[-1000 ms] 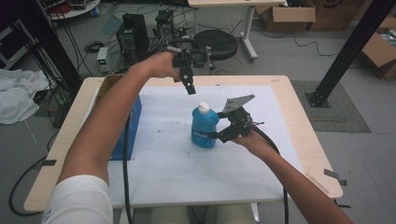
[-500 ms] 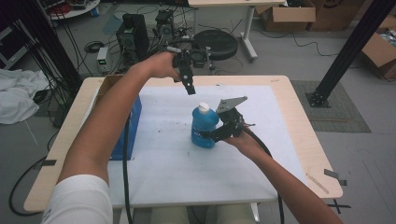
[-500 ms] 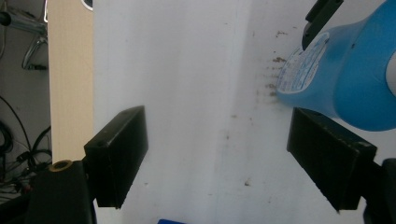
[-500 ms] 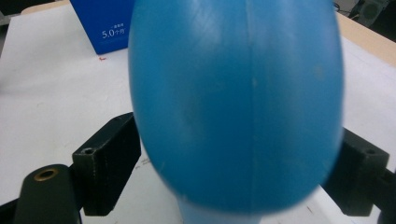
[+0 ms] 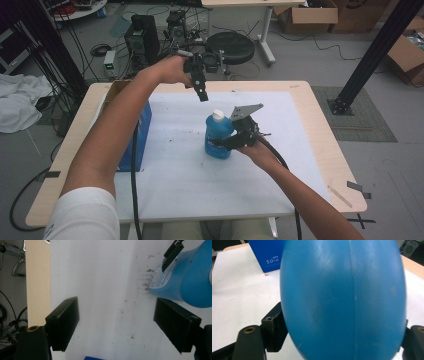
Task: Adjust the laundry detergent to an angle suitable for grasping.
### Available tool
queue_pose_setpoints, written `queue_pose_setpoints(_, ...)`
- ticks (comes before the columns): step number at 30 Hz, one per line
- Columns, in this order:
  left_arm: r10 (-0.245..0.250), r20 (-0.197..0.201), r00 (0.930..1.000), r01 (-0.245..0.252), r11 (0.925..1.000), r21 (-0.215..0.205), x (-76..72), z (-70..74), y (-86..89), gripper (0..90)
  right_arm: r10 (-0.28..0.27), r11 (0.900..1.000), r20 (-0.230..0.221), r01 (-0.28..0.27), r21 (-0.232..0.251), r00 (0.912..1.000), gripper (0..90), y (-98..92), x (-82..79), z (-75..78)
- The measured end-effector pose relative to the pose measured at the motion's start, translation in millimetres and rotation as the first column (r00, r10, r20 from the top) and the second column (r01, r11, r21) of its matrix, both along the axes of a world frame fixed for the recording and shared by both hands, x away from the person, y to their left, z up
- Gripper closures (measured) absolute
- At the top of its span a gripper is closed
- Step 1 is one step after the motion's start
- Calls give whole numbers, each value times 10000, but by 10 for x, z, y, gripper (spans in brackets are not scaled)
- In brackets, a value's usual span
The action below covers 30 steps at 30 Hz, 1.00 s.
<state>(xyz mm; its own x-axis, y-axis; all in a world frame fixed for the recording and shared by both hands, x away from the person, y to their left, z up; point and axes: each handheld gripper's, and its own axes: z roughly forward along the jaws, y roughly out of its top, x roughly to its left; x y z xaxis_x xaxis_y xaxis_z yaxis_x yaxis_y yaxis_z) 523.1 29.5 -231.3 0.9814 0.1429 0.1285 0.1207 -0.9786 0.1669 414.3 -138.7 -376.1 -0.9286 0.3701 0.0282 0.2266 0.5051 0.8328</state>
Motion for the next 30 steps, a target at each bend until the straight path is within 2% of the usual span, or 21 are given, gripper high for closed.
queue_pose_setpoints(11,-8,-18,10000,8,10000,3,2,-4,-5,216,-39,10000,-38,39,31,10000,268,-14,8,-6)
queue_pose_setpoints(30,-3,32,10000,3,10000,33,-11,1,11,220,96,9999,117,-96,40,9999,406,-17,-1,11)
